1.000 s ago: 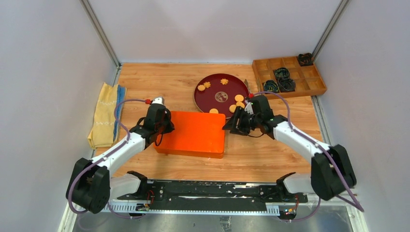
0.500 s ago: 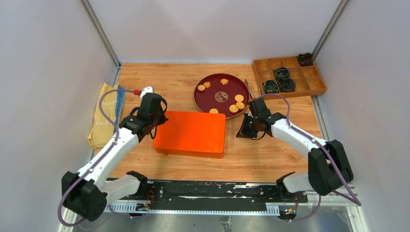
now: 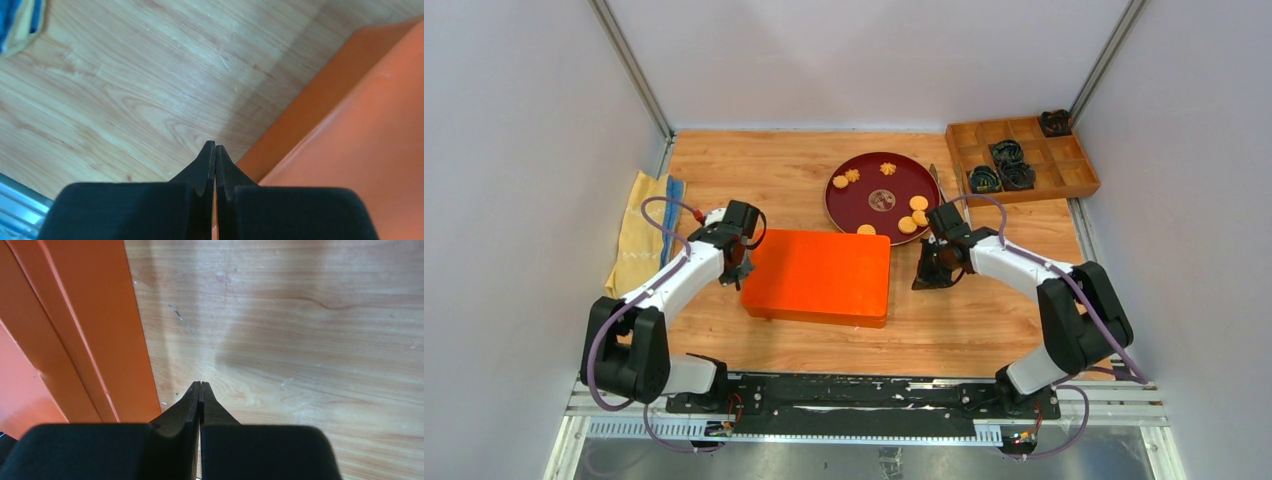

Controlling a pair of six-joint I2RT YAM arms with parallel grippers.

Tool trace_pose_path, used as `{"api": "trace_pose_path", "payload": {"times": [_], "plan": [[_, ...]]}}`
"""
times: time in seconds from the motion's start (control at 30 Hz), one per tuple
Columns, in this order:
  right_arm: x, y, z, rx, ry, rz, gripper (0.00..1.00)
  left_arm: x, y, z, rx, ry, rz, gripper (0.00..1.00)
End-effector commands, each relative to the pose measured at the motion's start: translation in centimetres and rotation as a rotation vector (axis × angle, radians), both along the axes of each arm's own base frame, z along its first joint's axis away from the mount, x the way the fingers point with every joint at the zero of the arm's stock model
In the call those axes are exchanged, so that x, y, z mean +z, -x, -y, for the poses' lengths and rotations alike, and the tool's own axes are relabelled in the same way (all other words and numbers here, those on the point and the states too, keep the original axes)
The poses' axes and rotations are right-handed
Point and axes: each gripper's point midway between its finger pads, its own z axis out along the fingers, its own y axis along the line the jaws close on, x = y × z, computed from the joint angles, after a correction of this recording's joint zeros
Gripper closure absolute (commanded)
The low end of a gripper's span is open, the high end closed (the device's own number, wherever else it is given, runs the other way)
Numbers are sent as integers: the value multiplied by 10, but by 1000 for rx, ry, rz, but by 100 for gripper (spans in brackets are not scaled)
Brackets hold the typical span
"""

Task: Pack the cookies

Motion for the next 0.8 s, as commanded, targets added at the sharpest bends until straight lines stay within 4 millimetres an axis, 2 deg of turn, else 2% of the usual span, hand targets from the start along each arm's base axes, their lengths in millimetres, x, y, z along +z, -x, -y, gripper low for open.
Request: {"api": "trace_pose_path", "payload": {"times": [0.0, 0.1, 0.27, 0.37, 0.5, 0.63, 0.77], "plan": [[1, -3, -12, 60, 5, -1, 100, -6, -12, 18, -17, 77, 32, 100], [6, -3, -30, 113, -28, 2, 100, -7, -13, 34, -57, 102, 33, 100], [25, 5, -72, 223, -129, -10, 100, -3, -15, 71, -138, 179, 53, 100], [31, 9, -85, 253, -165, -16, 100, 0, -15, 82, -168, 194, 57, 100], [25, 8, -74, 219, -100, -13, 100, -2, -12, 80, -174, 186, 48, 100], [17, 4, -53, 162, -2, 13, 100, -4, -6, 52, -103, 57, 41, 100], [9, -2, -22, 71, 152, 36, 100, -2, 0, 23, -16, -85, 40, 100]]}}
